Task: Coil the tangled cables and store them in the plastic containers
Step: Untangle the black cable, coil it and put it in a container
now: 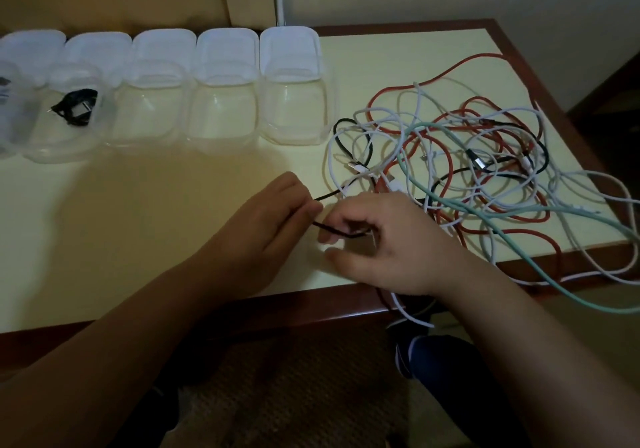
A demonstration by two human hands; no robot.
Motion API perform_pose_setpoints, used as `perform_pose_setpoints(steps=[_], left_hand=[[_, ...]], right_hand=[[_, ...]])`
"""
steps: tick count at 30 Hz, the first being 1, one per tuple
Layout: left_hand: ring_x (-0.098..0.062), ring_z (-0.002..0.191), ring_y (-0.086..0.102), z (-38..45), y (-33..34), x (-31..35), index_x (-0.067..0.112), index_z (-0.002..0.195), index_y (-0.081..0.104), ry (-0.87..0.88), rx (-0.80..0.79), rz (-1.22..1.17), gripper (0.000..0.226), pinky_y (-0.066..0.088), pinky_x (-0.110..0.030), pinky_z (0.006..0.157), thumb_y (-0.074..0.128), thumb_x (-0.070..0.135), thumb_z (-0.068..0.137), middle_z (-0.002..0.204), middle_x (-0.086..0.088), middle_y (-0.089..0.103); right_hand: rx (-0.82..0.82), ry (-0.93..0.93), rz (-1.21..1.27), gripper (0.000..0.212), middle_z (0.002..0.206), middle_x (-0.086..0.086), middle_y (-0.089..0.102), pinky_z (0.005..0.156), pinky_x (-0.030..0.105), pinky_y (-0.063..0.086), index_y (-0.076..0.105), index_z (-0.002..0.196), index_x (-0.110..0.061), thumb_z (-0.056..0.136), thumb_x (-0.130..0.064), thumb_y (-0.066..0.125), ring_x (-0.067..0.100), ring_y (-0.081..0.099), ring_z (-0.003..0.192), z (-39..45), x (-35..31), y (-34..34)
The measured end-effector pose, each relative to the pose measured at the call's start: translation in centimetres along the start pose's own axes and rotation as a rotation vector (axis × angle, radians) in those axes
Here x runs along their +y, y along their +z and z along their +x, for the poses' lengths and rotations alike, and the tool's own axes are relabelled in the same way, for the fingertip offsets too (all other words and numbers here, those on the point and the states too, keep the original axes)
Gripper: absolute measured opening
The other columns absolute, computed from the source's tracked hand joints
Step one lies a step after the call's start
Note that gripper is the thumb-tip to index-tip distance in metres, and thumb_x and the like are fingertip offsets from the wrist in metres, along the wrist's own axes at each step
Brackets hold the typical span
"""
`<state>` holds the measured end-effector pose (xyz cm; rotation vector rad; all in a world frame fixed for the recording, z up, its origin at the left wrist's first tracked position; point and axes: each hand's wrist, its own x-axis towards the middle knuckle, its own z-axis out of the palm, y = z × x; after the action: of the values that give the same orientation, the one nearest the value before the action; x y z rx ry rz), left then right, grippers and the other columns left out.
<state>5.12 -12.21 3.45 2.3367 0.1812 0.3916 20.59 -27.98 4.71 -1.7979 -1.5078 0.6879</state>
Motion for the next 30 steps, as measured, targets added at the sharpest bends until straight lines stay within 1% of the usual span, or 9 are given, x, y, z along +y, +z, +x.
perform_pose_setpoints(steps=[3, 6, 8, 12, 15, 18, 22, 26, 30], left_hand=[[-0.011, 0.069, 0.046, 0.3, -0.3, 0.5, 0.008, 0.081, 0.050, -0.141, 0.134, -0.188, 0.038, 0.036, -0.026, 0.067, 0.039, 0.036, 0.105, 0.074, 0.004, 0.046], [-0.014, 0.060, 0.044, 1.3, -3.0, 1.0, 0.022, 0.066, 0.059, -0.396, 0.532, -0.636, 0.041, 0.037, -0.032, 0.060, 0.043, 0.026, 0.104, 0.060, 0.004, 0.047], [-0.017, 0.062, 0.039, 1.3, -5.4, 0.2, 0.025, 0.058, 0.056, -0.442, 0.644, -0.805, 0.049, 0.036, -0.035, 0.060, 0.044, 0.025, 0.106, 0.059, 0.005, 0.044], [-0.021, 0.064, 0.028, 0.2, -6.2, -1.0, 0.026, 0.050, 0.047, -0.348, 0.417, -0.746, 0.055, 0.034, -0.037, 0.063, 0.046, 0.025, 0.104, 0.059, 0.005, 0.032], [-0.027, 0.061, 0.036, -0.3, -5.0, -1.2, 0.019, 0.049, 0.050, -0.259, 0.317, -0.645, 0.044, 0.032, -0.048, 0.067, 0.056, 0.026, 0.091, 0.058, -0.001, 0.039], [-0.039, 0.068, 0.042, -0.4, -4.5, -1.2, 0.016, 0.049, 0.058, -0.207, 0.312, -0.679, 0.035, 0.033, -0.051, 0.075, 0.061, 0.025, 0.083, 0.060, -0.008, 0.047], [-0.033, 0.063, 0.047, -0.4, -4.8, -0.9, 0.009, 0.047, 0.055, -0.143, 0.206, -0.857, 0.027, 0.044, -0.045, 0.079, 0.059, 0.015, 0.072, 0.054, -0.008, 0.044], [-0.026, 0.059, 0.034, -0.4, -5.9, -1.0, 0.023, 0.047, 0.042, -0.136, 0.131, -1.202, 0.031, 0.049, -0.035, 0.076, 0.068, 0.027, 0.062, 0.053, 0.001, 0.033], [-0.024, 0.058, 0.018, -0.2, -6.9, -2.7, 0.020, 0.053, 0.017, -0.278, 0.333, -1.232, 0.038, 0.042, -0.032, 0.066, 0.053, 0.022, 0.064, 0.051, 0.002, 0.019]], right_hand=[[-0.020, -0.010, -0.142, 0.022, 0.074, -0.004, 0.066, 0.072, 0.037, 0.050, 0.069, 0.084, -0.018, 0.093, -0.037, 0.061, 0.012, 0.061, 0.078, 0.1, 0.2, 0.1], [-0.008, 0.014, -0.114, 0.038, 0.063, 0.004, 0.057, 0.073, 0.040, 0.047, 0.059, 0.073, -0.011, 0.101, -0.035, 0.054, 0.023, 0.056, 0.068, 0.0, 0.9, -0.4], [0.008, 0.015, -0.095, 0.039, 0.063, 0.008, 0.055, 0.073, 0.036, 0.046, 0.059, 0.073, -0.008, 0.105, -0.030, 0.056, 0.026, 0.055, 0.064, -0.2, 1.0, -0.6], [0.057, 0.086, -0.011, 0.016, 0.074, 0.000, 0.066, 0.071, 0.037, 0.052, 0.070, 0.088, -0.020, 0.101, -0.028, 0.064, 0.020, 0.065, 0.071, -0.1, 0.9, -0.2], [0.179, 0.057, -0.003, 0.005, 0.078, -0.006, 0.069, 0.068, 0.032, 0.055, 0.071, 0.097, -0.022, 0.096, -0.017, 0.069, 0.013, 0.068, 0.073, 0.3, 0.5, 0.6], [0.233, 0.068, 0.004, 0.025, 0.081, -0.007, 0.069, 0.062, 0.020, 0.052, 0.066, 0.119, -0.024, 0.095, -0.020, 0.070, 0.012, 0.068, 0.068, 0.8, -0.1, 1.6], [0.153, 0.062, -0.014, 0.053, 0.081, -0.008, 0.069, 0.061, 0.020, 0.051, 0.050, 0.150, -0.031, 0.100, -0.023, 0.064, 0.011, 0.066, 0.062, 1.5, -0.8, 2.7], [0.143, 0.202, -0.121, 0.034, 0.071, -0.004, 0.067, 0.057, 0.021, 0.043, 0.060, 0.135, -0.031, 0.102, -0.037, 0.061, 0.007, 0.063, 0.063, 2.5, -0.8, 3.3], [0.264, 0.316, -0.120, 0.022, 0.060, -0.002, 0.063, 0.050, 0.022, 0.037, 0.068, 0.115, -0.026, 0.105, -0.035, 0.051, 0.010, 0.057, 0.054, 2.8, -0.3, 2.8]])
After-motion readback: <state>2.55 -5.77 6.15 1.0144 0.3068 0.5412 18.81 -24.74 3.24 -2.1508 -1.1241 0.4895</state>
